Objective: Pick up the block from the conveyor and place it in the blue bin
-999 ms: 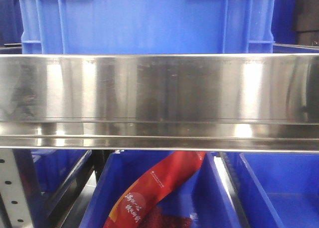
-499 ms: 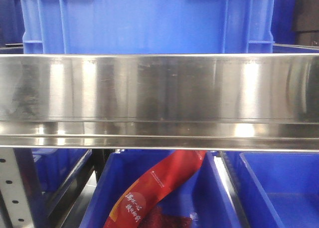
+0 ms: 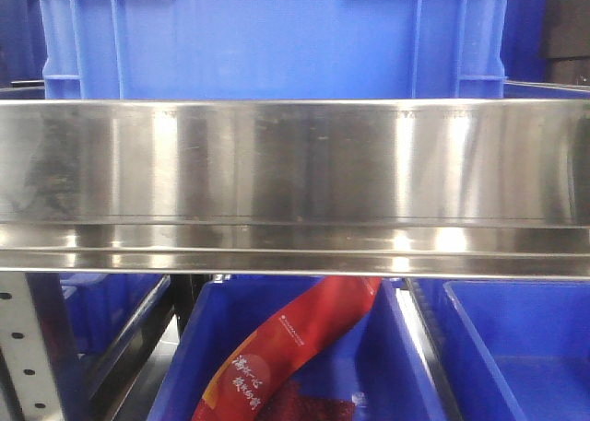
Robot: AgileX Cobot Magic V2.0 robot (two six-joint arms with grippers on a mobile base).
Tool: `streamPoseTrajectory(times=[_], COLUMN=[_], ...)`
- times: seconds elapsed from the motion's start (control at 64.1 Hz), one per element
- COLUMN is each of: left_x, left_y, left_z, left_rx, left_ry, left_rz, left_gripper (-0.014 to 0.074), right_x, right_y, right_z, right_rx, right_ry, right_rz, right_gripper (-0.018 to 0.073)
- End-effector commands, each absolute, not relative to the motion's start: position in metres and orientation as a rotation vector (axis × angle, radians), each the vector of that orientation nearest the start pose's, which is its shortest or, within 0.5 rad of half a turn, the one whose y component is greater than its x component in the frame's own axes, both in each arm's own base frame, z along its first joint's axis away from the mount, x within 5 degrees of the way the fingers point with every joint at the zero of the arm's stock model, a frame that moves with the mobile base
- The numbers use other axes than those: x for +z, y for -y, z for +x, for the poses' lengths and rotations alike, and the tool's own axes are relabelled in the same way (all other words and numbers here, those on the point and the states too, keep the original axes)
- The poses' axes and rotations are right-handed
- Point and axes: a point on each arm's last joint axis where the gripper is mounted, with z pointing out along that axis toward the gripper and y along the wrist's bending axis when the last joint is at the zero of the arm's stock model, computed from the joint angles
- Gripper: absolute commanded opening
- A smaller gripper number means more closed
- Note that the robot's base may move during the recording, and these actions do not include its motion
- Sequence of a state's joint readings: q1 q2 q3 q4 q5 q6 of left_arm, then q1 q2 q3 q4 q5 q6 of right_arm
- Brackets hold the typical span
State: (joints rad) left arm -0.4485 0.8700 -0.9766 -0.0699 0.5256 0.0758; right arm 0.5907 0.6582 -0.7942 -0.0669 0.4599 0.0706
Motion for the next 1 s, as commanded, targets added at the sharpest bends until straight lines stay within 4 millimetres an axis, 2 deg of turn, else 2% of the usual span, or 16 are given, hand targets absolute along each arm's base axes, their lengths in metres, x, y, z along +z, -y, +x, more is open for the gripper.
streamPoseTrajectory(times=[0.0, 0.265, 0.406, 0.983], left_x=[0.388, 0.326, 0.309, 0.307], left_y=[0.072, 0.054, 0.05, 0.049], left_z=[0.14, 0.107, 0.099, 0.097], left_rx=[-0.364, -0.382, -0.381, -0.381], left_ry=[-1.746, -1.65, -1.637, -1.634], left_rz=[0.414, 0.362, 0.356, 0.355], left_gripper=[-0.0111, -0.0111, -0.0111, -0.0111], right_x=[0.368, 0.324, 0.314, 0.315], right_y=[-0.062, -0.049, -0.048, -0.048], right_z=[0.097, 0.077, 0.076, 0.076], right_rx=[0.399, 0.405, 0.408, 0.412], right_ry=[-1.724, -1.704, -1.7, -1.683], right_rz=[-0.498, -0.497, -0.497, -0.494], right_gripper=[-0.0162, -0.0162, -0.0162, -0.0162])
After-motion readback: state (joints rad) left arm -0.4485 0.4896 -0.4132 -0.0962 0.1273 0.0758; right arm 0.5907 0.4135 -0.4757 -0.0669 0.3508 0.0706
